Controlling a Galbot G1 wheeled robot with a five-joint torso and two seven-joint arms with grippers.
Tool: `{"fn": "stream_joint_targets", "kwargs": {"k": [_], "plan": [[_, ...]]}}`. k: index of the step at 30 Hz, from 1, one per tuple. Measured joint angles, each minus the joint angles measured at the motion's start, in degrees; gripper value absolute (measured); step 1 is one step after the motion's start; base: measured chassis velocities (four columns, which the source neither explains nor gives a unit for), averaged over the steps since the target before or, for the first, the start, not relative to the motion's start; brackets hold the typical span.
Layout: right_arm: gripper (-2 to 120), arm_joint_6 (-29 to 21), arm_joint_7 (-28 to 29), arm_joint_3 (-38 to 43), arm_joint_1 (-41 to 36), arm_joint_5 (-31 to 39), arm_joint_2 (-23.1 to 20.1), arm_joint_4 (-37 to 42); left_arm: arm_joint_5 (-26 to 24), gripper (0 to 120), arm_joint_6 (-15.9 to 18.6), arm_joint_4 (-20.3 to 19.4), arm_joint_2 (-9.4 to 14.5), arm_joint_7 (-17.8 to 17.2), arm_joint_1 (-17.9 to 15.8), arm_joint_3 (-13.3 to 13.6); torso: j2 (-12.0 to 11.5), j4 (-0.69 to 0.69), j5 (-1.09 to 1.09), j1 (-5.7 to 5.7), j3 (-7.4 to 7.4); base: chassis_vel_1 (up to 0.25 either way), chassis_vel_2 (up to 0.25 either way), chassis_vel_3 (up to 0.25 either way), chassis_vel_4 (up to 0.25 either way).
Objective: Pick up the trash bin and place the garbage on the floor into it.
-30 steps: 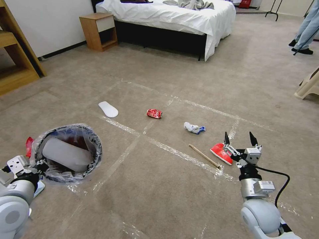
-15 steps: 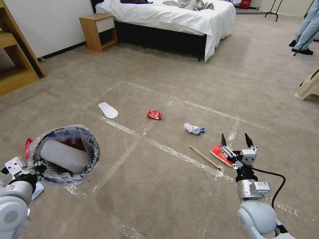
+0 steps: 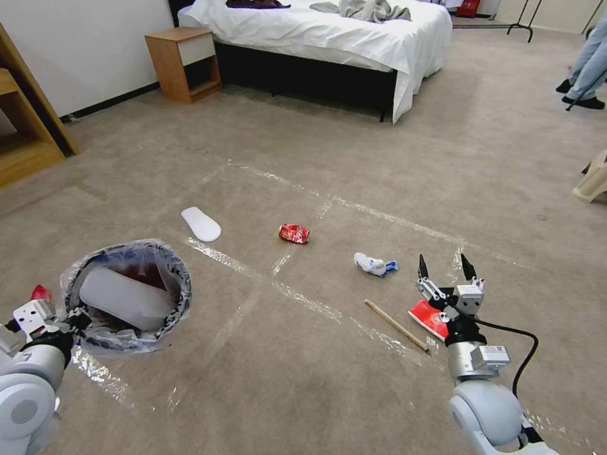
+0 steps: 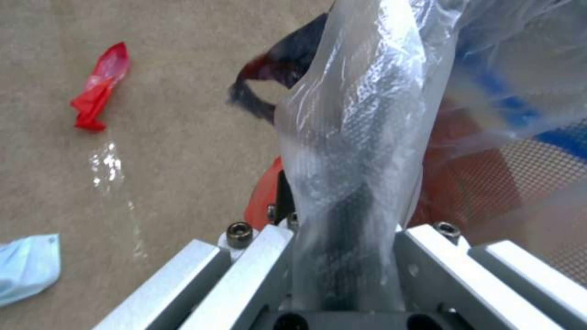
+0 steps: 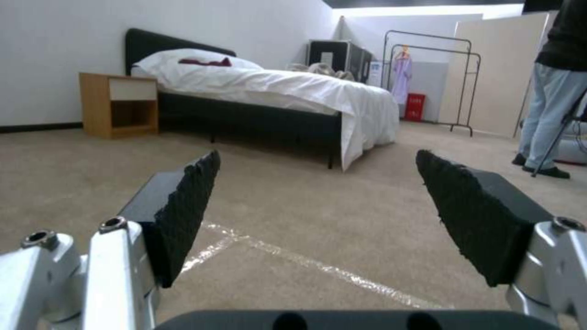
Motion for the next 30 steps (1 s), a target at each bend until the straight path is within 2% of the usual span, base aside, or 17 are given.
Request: {"fn": "stream_joint_targets", "kwargs": {"k": [30], "plan": [[81,0.26,-0.47,-0.41,0.77,-0.33,-0.1,-0.69,0.39,0,-0.25,0.52,0.01,-0.15,-0.2,0.4,0.0,-0.01,0.01,0.0,0.0,-0.111,0.106,0.112,-0.108]]}}
